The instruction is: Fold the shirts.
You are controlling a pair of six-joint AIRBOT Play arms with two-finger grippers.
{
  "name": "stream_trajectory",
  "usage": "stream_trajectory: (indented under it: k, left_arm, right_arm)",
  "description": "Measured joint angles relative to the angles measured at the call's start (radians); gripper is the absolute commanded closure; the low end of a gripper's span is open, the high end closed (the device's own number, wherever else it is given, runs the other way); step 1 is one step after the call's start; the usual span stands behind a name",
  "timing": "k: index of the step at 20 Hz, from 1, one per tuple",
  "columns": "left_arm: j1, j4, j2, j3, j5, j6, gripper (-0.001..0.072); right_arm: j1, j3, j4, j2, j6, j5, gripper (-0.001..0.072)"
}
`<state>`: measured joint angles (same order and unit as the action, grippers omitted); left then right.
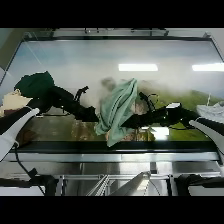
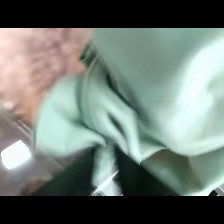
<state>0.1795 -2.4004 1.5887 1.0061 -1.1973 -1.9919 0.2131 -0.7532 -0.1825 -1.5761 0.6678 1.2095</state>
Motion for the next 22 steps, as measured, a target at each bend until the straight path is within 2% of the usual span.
stream_trajectory:
  k: [6,13,14,15,16,19,22]
  left_arm:
    - [-0.099,-0.039,-0.063,-0.111,0.047,-0.007,0.0003]
    - [-0.004,-0.075,0.029,-0.048,0.095,-0.008,0.0004]
    - [0.019,-0.077,0.053,-0.019,0.099,-0.008,0.0105]
    - [0.040,-0.076,0.078,0.008,0.108,-0.008,0.0457]
    - [0.061,-0.066,0.105,0.034,0.122,-0.010,0.0693]
    - [0.095,-0.051,0.156,0.093,0.088,-0.010,0.0694]
    - [0.073,-0.044,0.129,0.140,-0.018,-0.018,0.0695]
  right_arm:
    - [0.000,0.000,0.011,0.000,-0.003,-0.008,0.0692]
    - [0.000,0.000,0.054,0.000,-0.003,-0.015,0.0692]
    - [0.000,0.000,0.057,0.000,-0.003,-0.015,0.0692]
    - [0.000,0.000,0.060,0.000,-0.003,-0.016,0.0692]
    - [0.000,0.000,0.060,0.000,-0.003,-0.016,0.0692]
    - [-0.001,0.000,0.061,0.004,-0.003,-0.003,0.0692]
    - [-0.045,-0.010,0.061,0.050,-0.007,0.074,0.0693]
